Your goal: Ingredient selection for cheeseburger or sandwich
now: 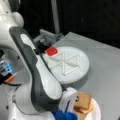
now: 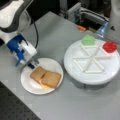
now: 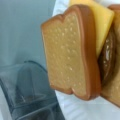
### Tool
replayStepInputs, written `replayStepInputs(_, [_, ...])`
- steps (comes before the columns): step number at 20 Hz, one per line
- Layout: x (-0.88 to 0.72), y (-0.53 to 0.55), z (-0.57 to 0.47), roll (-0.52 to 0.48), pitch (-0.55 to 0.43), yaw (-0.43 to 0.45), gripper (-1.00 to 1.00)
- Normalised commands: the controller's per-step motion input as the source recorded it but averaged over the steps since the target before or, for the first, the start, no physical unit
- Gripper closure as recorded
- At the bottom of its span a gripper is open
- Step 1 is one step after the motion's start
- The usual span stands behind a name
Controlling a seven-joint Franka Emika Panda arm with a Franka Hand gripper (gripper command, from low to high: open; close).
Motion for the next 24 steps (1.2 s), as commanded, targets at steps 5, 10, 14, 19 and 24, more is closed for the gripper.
replayStepInputs(5, [-0.39, 0.30, 0.60, -0.687, 0.234, -0.063, -1.00])
replayStepInputs(10, [-0.22, 0.56, 0.85, -0.846, 0.363, -0.055, -1.00])
replayStepInputs(14, [-0.03, 0.66, 0.71, -0.808, 0.191, 0.020, -1.00])
replayStepInputs(19, [0.03, 0.39, 0.36, -0.641, -0.015, 0.117, -1.00])
replayStepInputs(24, [-0.03, 0.06, 0.07, -0.389, -0.098, 0.071, -1.00])
